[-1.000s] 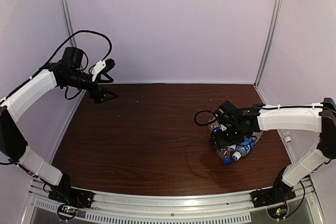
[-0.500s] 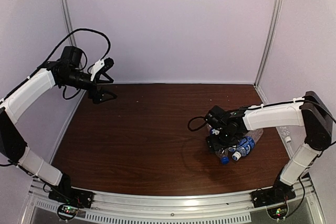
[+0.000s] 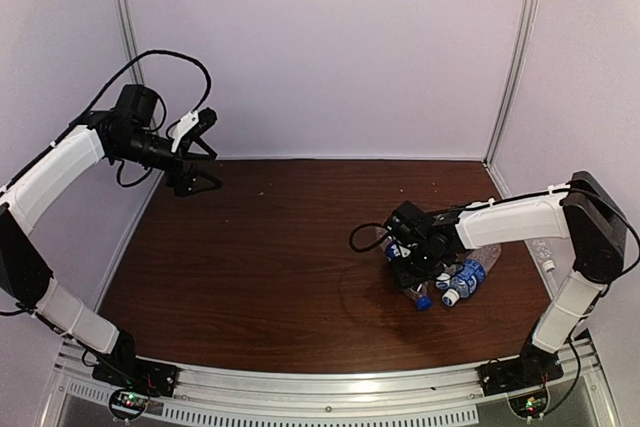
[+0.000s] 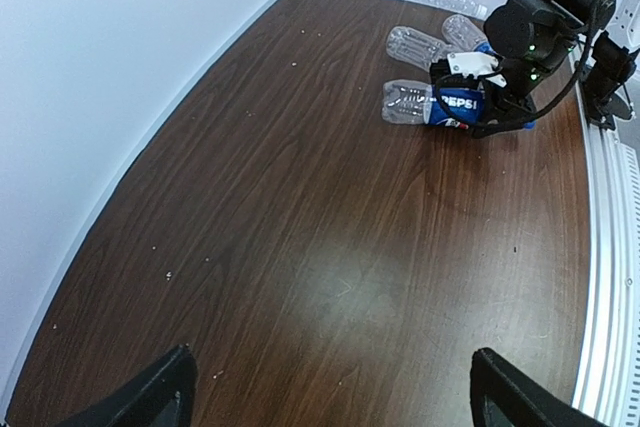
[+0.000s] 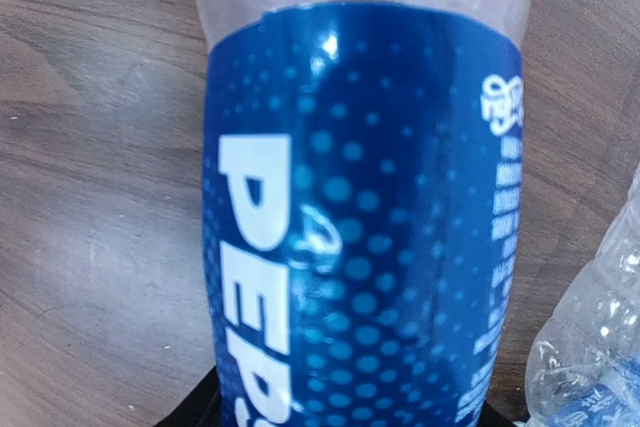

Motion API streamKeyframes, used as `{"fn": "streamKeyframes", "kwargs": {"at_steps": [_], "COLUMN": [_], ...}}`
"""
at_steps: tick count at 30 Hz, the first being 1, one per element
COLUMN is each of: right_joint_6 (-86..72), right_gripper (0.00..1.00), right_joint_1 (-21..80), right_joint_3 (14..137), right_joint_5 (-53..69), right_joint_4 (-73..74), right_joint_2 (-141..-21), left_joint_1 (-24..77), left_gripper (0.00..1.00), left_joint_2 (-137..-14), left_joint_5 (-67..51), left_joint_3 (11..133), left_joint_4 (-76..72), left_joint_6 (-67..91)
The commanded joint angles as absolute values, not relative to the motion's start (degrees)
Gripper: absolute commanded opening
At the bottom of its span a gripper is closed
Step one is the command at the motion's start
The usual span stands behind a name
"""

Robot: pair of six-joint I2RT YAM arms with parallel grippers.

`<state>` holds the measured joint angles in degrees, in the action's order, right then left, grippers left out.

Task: Unscrew the bottle caps

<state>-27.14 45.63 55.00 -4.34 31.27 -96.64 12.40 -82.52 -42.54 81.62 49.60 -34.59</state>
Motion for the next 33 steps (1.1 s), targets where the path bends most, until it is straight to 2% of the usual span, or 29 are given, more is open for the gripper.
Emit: {"fn": "streamKeyframes", "kwargs": {"at_steps": [1,5,11,13,15,18,20,22,25,33], "right_joint_6": [-23.82,-22.07,-20.75,-20.7,-20.83,-21.91,-22.94,-23.81,-25.2,-27.9], "right_gripper": [0.54,0.54,0.5,0.49,0.48,0.47,0.46,0.45,0.45,0.44], "right_joint_1": [45.97,45.97,45.99,45.97,45.97,46.14,46.36,46.69,48.08,54.11], "right_joint_3": [58.25,61.08,66.51,67.9,69.61,71.53,72.44,73.28,74.27,76.85], "right_joint_5": [-0.26,4.68,12.6,15.53,18.95,25.66,29.61,32.11,34.5,37.13], "right_joint_4": [29.56,29.62,28.89,28.11,27.32,25.46,24.28,23.7,22.36,18.88], "right_joint_2": [-92.83,-91.15,-92.12,-92.6,-92.98,-93.08,-93.15,-93.11,-93.2,-95.16], "left_joint_1": [13.05,13.27,15.11,19.32,27.93,43.22,49.58,52.29,53.44,57.29], "left_gripper": [0.97,0.97,0.97,0.98,0.97,0.97,0.97,0.97,0.97,0.97], "left_joint_2": [-83.88,-82.61,-78.37,-76.29,-73.69,-68.51,-65.82,-64.34,-65.0,-71.55], "left_joint_5": [-41.58,-35.69,-25.54,-20.3,-12.5,-0.1,3.58,2.0,-2.49,3.2], "left_joint_3": [87.71,90.49,95.05,93.65,89.74,78.49,69.85,62.52,56.89,55.0], "left_joint_4": [55.36,59.2,62.66,57.92,51.84,39.46,29.65,21.39,12.44,-1.32], "left_joint_6": [-36.71,-41.19,-57.36,-60.56,-67.36,-83.38,-94.14,-103.77,-110.17,-106.26]}}
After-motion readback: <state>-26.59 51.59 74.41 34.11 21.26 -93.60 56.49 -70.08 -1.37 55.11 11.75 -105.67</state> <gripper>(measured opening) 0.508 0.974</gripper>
